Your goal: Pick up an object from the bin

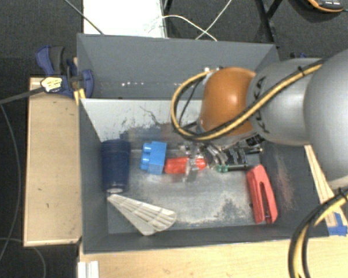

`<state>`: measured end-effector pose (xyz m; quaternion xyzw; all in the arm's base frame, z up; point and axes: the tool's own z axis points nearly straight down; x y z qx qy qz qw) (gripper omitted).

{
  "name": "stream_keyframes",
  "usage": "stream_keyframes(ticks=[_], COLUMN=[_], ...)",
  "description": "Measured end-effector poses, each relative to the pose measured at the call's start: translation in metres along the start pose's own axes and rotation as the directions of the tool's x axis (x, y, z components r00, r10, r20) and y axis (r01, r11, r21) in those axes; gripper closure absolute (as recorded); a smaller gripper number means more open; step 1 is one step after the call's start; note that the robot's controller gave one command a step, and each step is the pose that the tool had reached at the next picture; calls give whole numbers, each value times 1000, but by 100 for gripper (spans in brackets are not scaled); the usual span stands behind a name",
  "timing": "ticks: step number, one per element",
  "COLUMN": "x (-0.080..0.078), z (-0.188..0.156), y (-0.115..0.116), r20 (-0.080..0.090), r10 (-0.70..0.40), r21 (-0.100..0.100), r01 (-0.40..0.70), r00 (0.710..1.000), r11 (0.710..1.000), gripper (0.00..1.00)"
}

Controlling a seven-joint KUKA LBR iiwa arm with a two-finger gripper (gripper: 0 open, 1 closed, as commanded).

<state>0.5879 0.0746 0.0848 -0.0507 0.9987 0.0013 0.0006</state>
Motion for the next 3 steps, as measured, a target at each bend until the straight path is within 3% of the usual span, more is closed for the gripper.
stream_keyframes(ticks=[3], x=[-1], z=[-84], y=[0], r20=[5], r10=[1], r21=[0], r01=[-1], r00=[1000], r11=[1000], gripper=[100])
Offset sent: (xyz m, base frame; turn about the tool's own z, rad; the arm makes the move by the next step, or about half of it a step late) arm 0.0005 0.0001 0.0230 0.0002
